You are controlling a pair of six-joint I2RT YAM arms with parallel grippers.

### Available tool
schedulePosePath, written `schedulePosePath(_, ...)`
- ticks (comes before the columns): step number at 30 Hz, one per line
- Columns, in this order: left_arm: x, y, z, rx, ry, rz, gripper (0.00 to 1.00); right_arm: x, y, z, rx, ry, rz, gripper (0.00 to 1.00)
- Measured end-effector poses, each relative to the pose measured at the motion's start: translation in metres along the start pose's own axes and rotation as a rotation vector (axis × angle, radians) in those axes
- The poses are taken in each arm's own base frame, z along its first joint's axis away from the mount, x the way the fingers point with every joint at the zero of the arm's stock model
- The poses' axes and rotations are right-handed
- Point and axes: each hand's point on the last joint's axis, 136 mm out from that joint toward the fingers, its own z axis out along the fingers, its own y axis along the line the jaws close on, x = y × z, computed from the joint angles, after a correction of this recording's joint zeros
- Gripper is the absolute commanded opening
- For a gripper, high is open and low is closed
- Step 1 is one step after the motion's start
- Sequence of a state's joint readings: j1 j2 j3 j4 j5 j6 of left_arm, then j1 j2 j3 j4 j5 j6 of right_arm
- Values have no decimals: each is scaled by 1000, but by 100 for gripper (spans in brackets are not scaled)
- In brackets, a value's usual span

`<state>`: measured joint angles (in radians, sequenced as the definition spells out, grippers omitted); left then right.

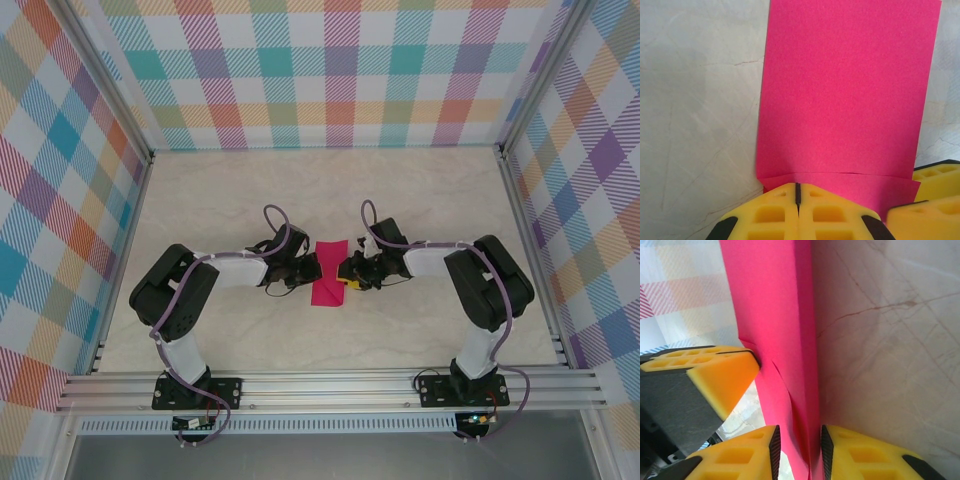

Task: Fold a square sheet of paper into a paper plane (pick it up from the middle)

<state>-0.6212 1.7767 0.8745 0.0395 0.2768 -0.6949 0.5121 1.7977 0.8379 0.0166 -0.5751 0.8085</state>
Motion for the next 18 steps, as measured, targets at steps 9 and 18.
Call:
schedulePosePath(9, -7, -16, -22, 41, -42, 2, 24, 1, 0, 1, -4, 9, -7, 9)
schedulePosePath(18, -37, -49, -94, 95, -246, 46, 30, 2, 15, -21, 21, -28, -67, 3)
